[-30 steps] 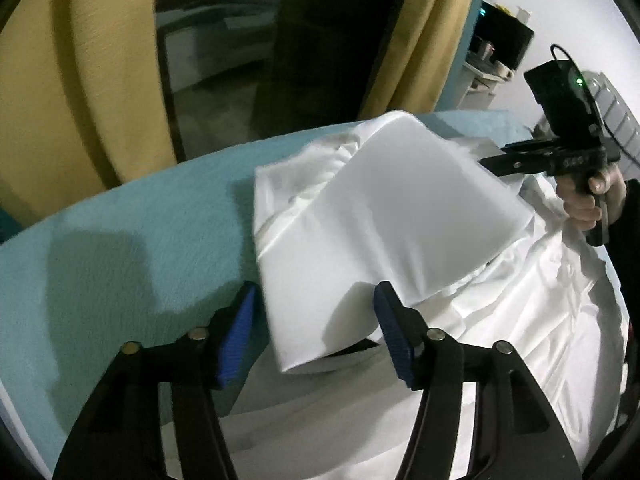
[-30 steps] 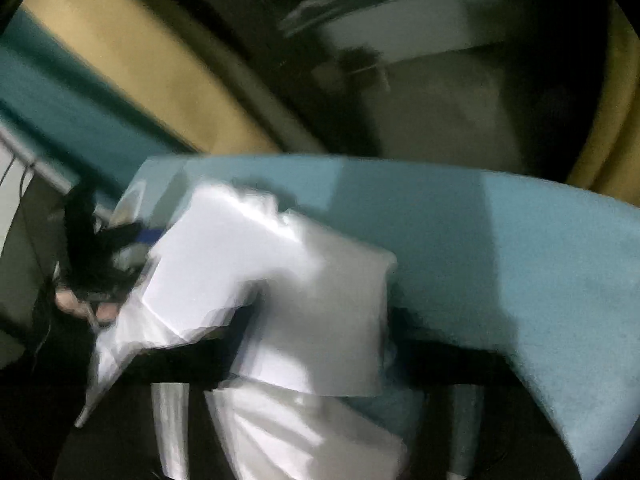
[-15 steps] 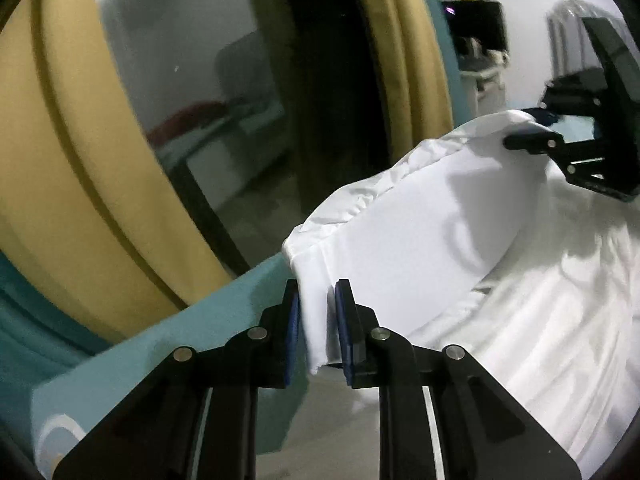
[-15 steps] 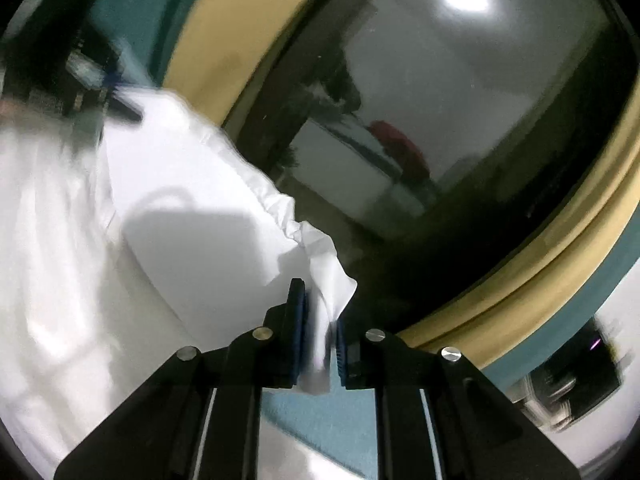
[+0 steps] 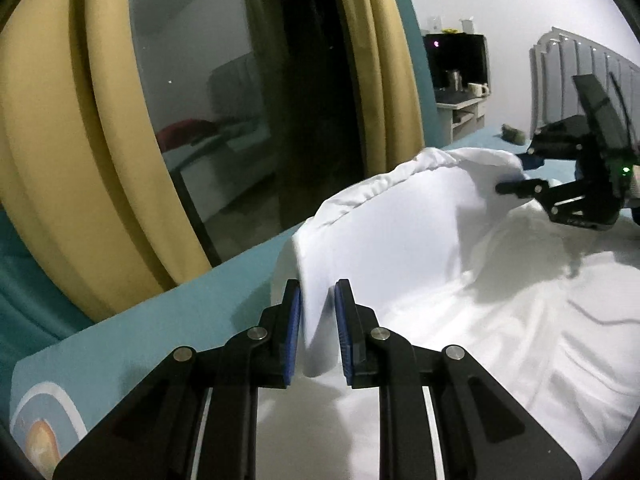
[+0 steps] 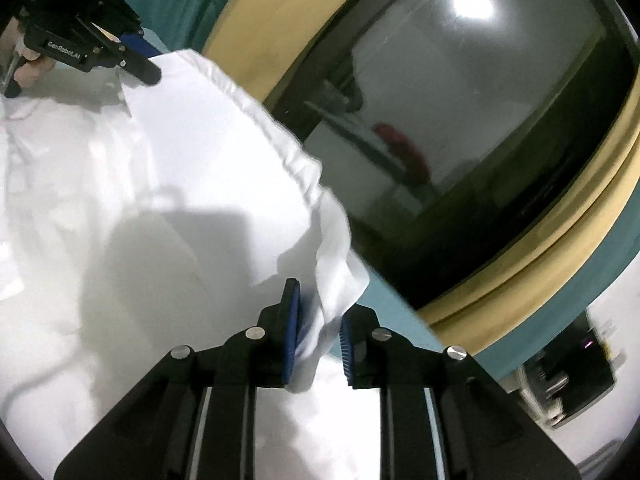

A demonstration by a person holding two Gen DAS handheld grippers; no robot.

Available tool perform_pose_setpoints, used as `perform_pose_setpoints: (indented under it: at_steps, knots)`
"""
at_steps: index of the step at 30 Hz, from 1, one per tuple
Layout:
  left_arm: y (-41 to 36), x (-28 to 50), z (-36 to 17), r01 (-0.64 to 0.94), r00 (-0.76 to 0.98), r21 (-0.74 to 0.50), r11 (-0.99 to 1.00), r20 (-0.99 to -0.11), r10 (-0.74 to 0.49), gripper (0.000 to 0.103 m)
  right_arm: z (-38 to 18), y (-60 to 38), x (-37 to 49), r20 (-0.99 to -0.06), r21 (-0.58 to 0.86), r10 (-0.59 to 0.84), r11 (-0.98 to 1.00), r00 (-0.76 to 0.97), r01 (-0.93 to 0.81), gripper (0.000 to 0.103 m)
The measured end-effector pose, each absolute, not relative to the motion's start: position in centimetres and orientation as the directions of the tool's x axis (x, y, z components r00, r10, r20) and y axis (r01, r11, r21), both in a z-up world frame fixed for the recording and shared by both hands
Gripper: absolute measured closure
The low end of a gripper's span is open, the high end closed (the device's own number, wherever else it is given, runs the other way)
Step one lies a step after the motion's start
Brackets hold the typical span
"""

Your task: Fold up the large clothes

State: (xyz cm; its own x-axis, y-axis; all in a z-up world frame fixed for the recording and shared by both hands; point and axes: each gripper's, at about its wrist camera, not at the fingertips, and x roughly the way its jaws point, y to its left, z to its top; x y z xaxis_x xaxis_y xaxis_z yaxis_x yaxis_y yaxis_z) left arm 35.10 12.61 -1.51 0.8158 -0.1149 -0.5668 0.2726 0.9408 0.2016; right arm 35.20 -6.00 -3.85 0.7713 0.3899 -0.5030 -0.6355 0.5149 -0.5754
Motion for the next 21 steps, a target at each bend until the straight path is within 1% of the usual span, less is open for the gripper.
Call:
perform_pose_setpoints:
  at_steps: [4, 8, 11, 14, 16, 18, 20, 21]
  knots:
    - [12.1, 32.9, -1.3, 0.302, 0.805, 0.172, 0.938, -0.573, -0.155, 0.086, -3.7, -7.1, 34.4, -0.543, -0.517, 0.405, 0.529, 0.735, -0.673, 0.086]
    - [12.2, 30.9, -1.9, 0.319, 0.772, 0.126, 0.939, -0.609, -0.181, 0.086, -3.7, -8.8, 33.0, -0.605, -0.418, 0.433, 0.542, 0.669, -0.729, 0.086]
    - [12.6, 29.5, -2.4, 0.332, 0.745, 0.1, 0.938, -0.638, -0.195, 0.086, -4.4, -9.7, 31.9, -0.637, -0.392, 0.427, 0.537, 0.642, -0.747, 0.086]
    - [13.4, 27.9, -2.8, 0.317, 0.72, 0.045, 0.947, -0.661, -0.21, 0.085, -4.9, -10.4, 30.6, -0.679, -0.353, 0.419, 0.534, 0.602, -0.769, 0.085]
    - [13.9, 26.6, -2.9, 0.313, 0.709, -0.003, 0.95, -0.664, -0.236, 0.084, -5.0, -11.0, 29.8, -0.698, -0.346, 0.407, 0.529, 0.589, -0.775, 0.079]
    - [13.9, 25.1, -3.0, 0.295, 0.71, 0.0, 0.955, -0.669, -0.22, 0.082, -4.8, -11.6, 28.8, -0.705, -0.341, 0.397, 0.536, 0.587, -0.772, 0.076]
    - [13.7, 23.8, -2.7, 0.294, 0.713, 0.005, 0.956, -0.667, -0.216, 0.079, -3.8, -12.2, 28.2, -0.7, -0.299, 0.43, 0.55, 0.571, -0.78, 0.073]
    - [13.6, 23.0, -2.6, 0.305, 0.71, -0.003, 0.952, -0.666, -0.229, 0.077, -3.2, -12.4, 28.1, -0.697, -0.272, 0.453, 0.551, 0.556, -0.789, 0.07]
